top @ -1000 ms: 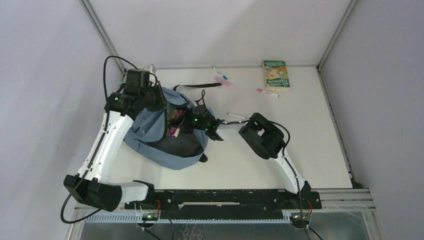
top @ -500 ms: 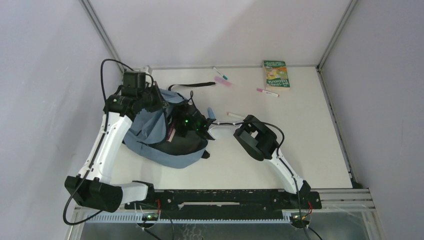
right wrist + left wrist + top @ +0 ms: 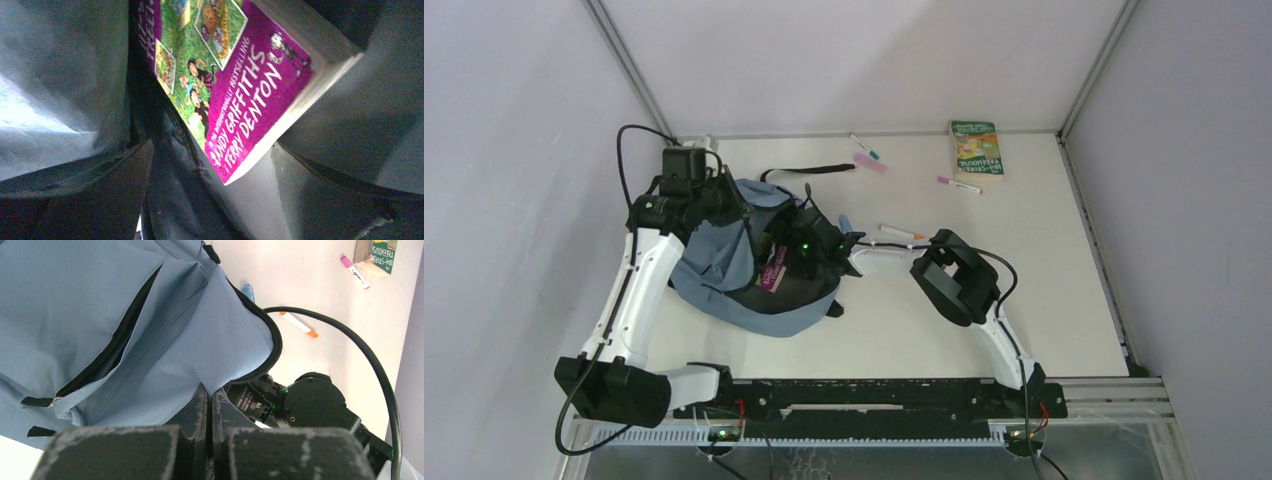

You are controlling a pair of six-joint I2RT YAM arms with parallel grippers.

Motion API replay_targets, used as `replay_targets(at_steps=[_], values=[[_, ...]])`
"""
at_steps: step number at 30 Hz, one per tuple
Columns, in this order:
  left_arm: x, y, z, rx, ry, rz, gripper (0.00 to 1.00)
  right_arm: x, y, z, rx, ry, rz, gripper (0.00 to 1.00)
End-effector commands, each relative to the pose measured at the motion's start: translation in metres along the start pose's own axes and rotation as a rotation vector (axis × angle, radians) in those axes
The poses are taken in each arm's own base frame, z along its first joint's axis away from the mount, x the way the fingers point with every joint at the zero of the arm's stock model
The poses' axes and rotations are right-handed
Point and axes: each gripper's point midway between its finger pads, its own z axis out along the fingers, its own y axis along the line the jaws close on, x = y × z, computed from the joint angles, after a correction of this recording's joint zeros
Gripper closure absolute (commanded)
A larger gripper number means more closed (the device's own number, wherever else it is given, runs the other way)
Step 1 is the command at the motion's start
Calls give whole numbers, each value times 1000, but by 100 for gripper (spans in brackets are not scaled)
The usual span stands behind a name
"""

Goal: Pack the student bag
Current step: Place the book in the student bag.

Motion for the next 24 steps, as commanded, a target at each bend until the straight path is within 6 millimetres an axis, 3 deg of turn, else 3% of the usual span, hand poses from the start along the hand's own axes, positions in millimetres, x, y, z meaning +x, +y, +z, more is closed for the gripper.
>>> replay_targets(at_steps=[1, 7, 9, 12, 15, 17, 21, 24], values=[[-10, -6, -6, 42, -59, -11, 100, -8, 29, -21, -63, -37, -50, 15], [-7, -11, -5, 73, -45, -13, 100, -9, 30, -11, -112, -24, 1, 77], [-5, -13, -4, 87, -41, -15, 100, -9, 41, -8, -156, -13, 12, 88], [-3, -15, -1, 107, -31, -18, 100, -8, 63, -5, -232, 3, 8, 91], [-2, -14, 1, 102, -24, -21, 100, -6, 75, -6, -266, 22, -10, 86], [-1, -13, 1, 99, -26, -20, 100, -7, 68, -12, -247, 21, -15, 71], [-2, -9, -1, 79, -43, -11, 100, -14, 41, -37, -192, -12, -37, 32], [-1, -5, -1, 67, -44, -1, 100, -13, 22, -69, -152, 3, -56, 20]])
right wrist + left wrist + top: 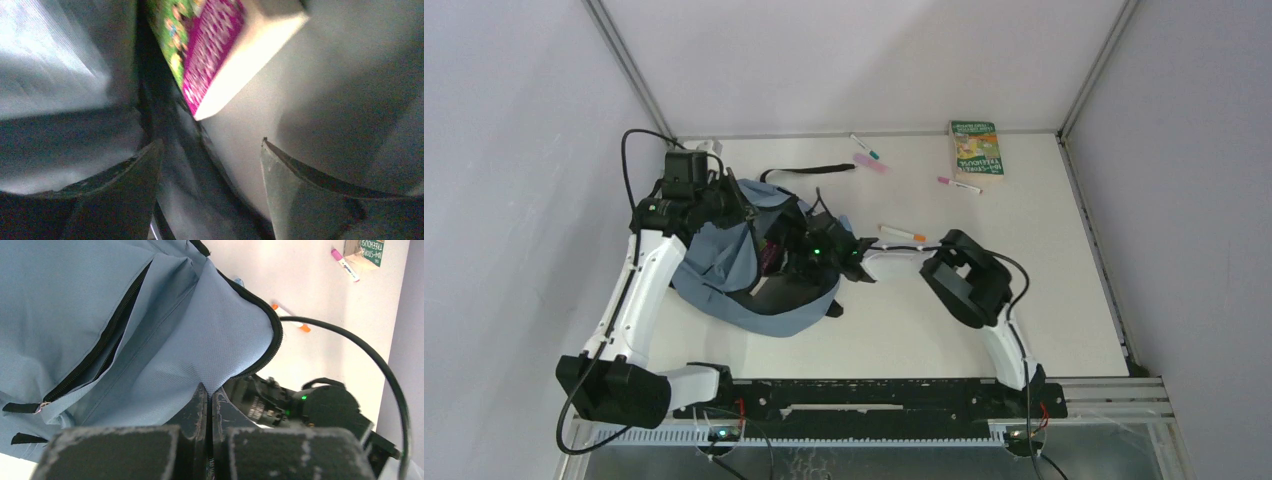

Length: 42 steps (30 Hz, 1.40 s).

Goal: Pack the student bag
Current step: Place the book in the student bag, then move the book to the center of the board.

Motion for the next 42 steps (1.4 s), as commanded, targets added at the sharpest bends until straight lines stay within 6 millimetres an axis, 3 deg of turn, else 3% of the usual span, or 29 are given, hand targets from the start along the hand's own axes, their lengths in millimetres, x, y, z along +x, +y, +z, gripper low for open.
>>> replay_targets(at_steps=[1, 3, 8, 18, 19, 20, 21, 22, 23, 26, 29, 33, 37, 42], values=[[-7, 0, -8, 15, -62, 15, 100, -17, 34, -69, -79, -53, -92, 18], [-2, 5, -6, 2, -55, 22, 100, -12, 38, -96, -97, -57, -140, 12], [15, 14, 4, -5, -23, 25, 100, -8, 54, -146, -106, -90, -228, 12], [63, 4, 13, 164, 88, 96, 97, -84, -17, -250, 166, -418, -209, 12], [70, 4, 14, 172, 107, 105, 90, -95, -29, -261, 216, -459, -198, 12], [77, 5, 14, 177, 125, 114, 73, -105, -42, -273, 269, -496, -181, 12], [82, 5, 14, 170, 140, 124, 48, -113, -58, -286, 333, -528, -152, 12], [87, 7, 15, 155, 158, 142, 34, -126, -75, -302, 385, -572, -115, 12], [91, 8, 14, 137, 171, 161, 26, -134, -90, -315, 429, -601, -81, 12], [82, 6, 3, 97, 140, 218, 19, -154, -125, -352, 539, -686, 0, 12], [55, -12, -18, 139, 12, 240, 19, -167, -146, -380, 612, -757, 31, 12], [31, -40, -27, 200, -84, 250, 25, -176, -161, -386, 646, -770, 39, 12], [41, -73, -6, 124, -51, 383, 29, -184, -179, -384, 677, -752, 63, 15], [66, -138, 20, 302, 19, 377, 29, -202, -198, -395, 712, -759, 81, 22]])
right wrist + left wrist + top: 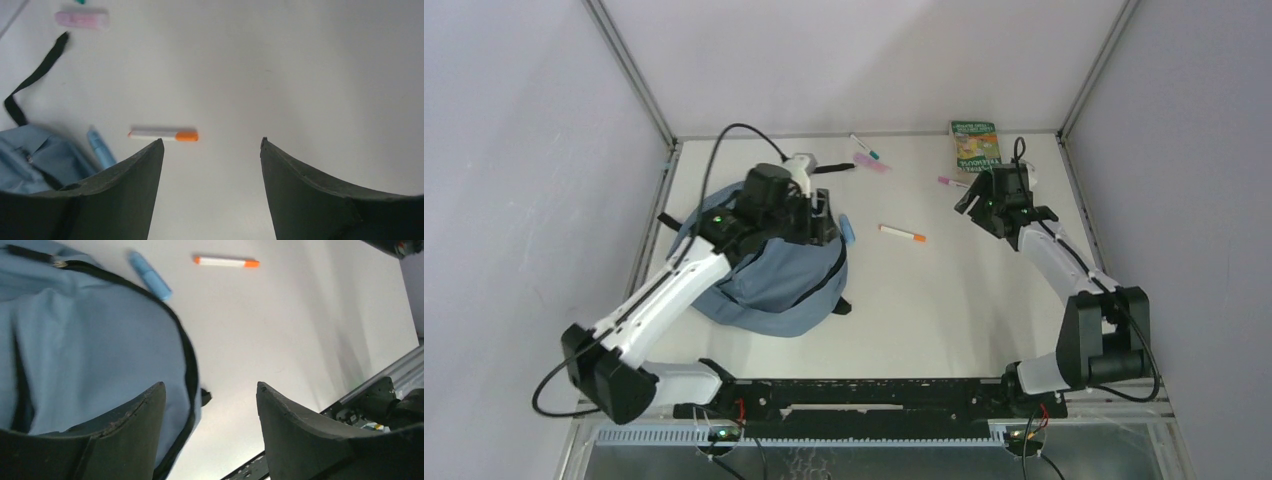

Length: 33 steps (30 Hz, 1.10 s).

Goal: Pack the student bag
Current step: Move the book to the center of the board.

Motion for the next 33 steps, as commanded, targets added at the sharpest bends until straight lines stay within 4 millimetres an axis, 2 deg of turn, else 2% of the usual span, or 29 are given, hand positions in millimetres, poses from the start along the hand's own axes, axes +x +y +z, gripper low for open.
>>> replay_targets(at_steps=[1, 4, 6, 8, 9, 14, 15, 16, 18, 23, 27, 30, 33], values=[[-20, -37, 33, 92, -42, -25, 29, -38, -4, 10, 7, -66, -9, 23], [-20, -47, 70, 111, 10, -43, 31, -53, -11, 26, 33, -72, 10, 25], [-15, -48, 92, 98, 50, -44, 31, -64, -15, 39, 55, -72, 13, 26], [-6, -45, 107, 82, 99, -52, 33, -78, -17, 56, 90, -69, 3, 25], [-3, -45, 108, 84, 113, -57, 34, -85, -22, 64, 111, -64, 2, 25], [1, -45, 87, 92, 87, -79, 32, -120, -45, 107, 251, -27, -16, 19], [1, -44, 82, 95, 81, -84, 32, -136, -40, 114, 250, -44, -18, 18], [3, -45, 76, 103, 79, -92, 32, -140, -42, 129, 259, -28, -24, 18], [8, -47, 68, 120, 77, -111, 32, -151, -41, 145, 271, -16, -50, 17], [18, -50, 55, 135, 65, -154, 32, -175, -34, 179, 282, -28, -66, 14], [18, -46, 46, 117, 47, -153, 32, -181, -39, 206, 273, -48, -38, 12], [19, -41, 42, 92, 35, -150, 32, -171, -45, 226, 241, -21, -22, 11], [24, -38, 43, 83, 44, -154, 32, -166, -49, 232, 229, 22, -14, 18]])
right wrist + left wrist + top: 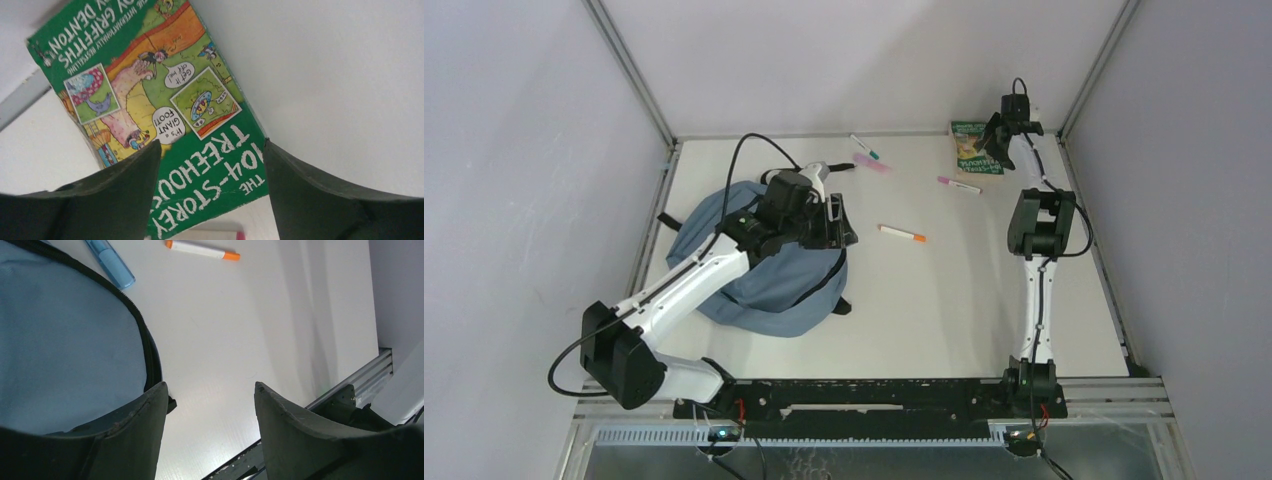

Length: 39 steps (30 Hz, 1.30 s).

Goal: Pack the student bag
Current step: Move the book to the center of the board.

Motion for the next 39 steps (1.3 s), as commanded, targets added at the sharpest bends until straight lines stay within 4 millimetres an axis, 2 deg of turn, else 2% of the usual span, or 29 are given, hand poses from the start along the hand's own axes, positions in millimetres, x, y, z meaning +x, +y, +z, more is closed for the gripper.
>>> replay_targets(at_steps=[1, 3, 12, 21, 25, 30, 36, 39], values=[[-1, 0, -7, 1, -30, -14, 32, -7, -7, 3, -12, 21, 7, 22], [3, -3, -3, 17, -5, -23, 32, -4, -17, 0, 9, 32, 11, 29], [6, -1, -6, 14, 7, -2, 32, 38, -39, 4, 26, 207, -5, 42], [21, 10, -13, -10, 18, 1, 31, 77, -84, -15, 177, 298, -68, 50], [25, 14, -16, -18, 13, 1, 31, 87, -98, -34, 216, 304, -84, 57], [25, 15, -23, -16, -7, 7, 31, 94, -117, -63, 242, 296, -34, 58], [25, 17, -29, -16, -24, 27, 31, 119, -133, -94, 245, 317, -44, 56], [27, 18, -31, -11, -23, 37, 31, 140, -142, -107, 242, 342, -50, 56]])
